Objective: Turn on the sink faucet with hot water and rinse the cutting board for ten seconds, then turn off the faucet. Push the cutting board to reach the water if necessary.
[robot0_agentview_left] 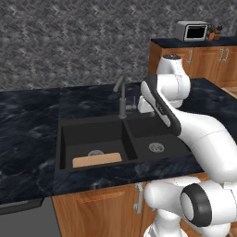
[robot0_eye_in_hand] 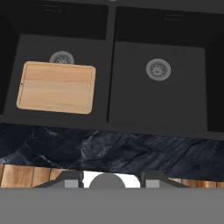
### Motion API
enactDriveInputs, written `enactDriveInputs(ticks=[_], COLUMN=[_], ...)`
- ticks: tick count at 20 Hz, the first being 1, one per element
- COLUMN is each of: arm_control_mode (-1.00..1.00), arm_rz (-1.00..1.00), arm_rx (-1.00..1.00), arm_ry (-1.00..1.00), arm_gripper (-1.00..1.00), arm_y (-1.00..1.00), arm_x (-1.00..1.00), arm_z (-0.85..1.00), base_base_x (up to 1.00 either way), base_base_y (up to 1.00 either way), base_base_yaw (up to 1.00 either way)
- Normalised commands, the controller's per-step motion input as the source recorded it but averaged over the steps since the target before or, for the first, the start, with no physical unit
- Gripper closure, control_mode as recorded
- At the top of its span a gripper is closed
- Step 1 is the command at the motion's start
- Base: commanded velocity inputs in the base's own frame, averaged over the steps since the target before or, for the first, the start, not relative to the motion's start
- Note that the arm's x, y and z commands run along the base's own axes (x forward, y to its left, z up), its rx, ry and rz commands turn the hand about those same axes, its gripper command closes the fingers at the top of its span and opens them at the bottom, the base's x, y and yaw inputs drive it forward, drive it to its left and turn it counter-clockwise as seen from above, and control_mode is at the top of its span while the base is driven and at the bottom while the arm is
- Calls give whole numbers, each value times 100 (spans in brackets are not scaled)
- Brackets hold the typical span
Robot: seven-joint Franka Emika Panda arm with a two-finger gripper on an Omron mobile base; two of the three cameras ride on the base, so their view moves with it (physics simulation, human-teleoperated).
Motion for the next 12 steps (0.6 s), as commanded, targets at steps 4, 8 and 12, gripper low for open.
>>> enactDriveInputs(ticks=[4,8,12], arm_control_mode=[-100,-100,-100], arm_rz=[0,0,0], arm_rx=[0,0,0], arm_ry=[0,-9,-13], arm_gripper=[-100,-100,-100], arm_y=[0,0,0], arm_x=[4,26,62], arm_z=[3,27,30], base_base_x=[0,0,0], base_base_y=[0,0,0], base_base_yaw=[0,0,0])
